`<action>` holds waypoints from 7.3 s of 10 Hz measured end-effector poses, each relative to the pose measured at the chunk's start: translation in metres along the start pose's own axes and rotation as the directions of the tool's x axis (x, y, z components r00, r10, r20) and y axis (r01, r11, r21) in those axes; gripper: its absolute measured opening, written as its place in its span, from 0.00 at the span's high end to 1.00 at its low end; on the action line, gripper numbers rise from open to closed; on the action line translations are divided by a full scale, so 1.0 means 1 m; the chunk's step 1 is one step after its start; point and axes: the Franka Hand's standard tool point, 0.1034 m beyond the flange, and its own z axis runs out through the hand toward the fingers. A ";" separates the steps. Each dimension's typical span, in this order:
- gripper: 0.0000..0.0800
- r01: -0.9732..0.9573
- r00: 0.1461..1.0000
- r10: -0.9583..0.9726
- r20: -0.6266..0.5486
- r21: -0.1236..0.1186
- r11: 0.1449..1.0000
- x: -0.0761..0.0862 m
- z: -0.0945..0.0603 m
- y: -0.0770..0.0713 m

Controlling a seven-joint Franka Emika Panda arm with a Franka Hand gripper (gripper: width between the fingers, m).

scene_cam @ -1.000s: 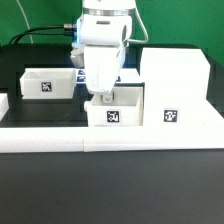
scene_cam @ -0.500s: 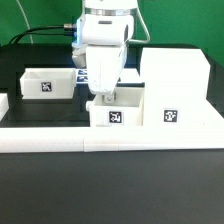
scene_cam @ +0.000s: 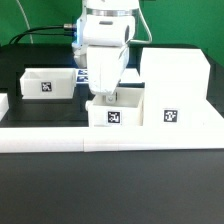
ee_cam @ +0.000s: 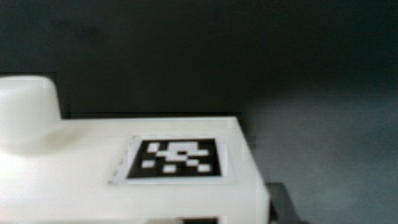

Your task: Assemble drawer

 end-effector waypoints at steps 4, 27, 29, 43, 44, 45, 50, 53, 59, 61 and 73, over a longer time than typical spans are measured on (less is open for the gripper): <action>0.94 0.006 1.000 -0.006 0.002 0.001 1.000 0.000 -0.001 0.001; 0.94 0.112 0.994 -0.112 0.008 0.012 0.994 0.005 0.001 0.006; 0.94 0.104 0.995 -0.104 0.007 0.011 0.995 0.001 0.001 0.007; 0.94 0.144 0.990 -0.144 0.002 0.016 0.989 0.011 0.001 0.005; 0.94 0.142 0.990 -0.142 0.003 0.015 0.990 0.010 0.001 0.005; 0.94 0.139 0.990 -0.139 -0.001 0.002 0.990 0.010 0.001 0.006; 0.94 0.206 0.979 -0.206 0.000 -0.019 0.978 0.011 0.002 0.007; 0.94 0.219 0.976 -0.219 0.006 -0.016 0.976 0.011 0.001 0.008; 0.94 0.239 0.971 -0.239 0.014 -0.017 0.971 0.016 0.001 0.009; 0.94 0.233 0.972 -0.233 0.011 -0.026 0.972 0.014 0.001 0.010; 0.44 0.180 0.983 -0.179 0.034 -0.036 0.983 0.021 -0.013 0.012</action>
Offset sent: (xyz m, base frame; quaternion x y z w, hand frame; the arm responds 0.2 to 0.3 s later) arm 0.0036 0.0020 0.0072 -0.0093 -0.0160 -0.0460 0.9988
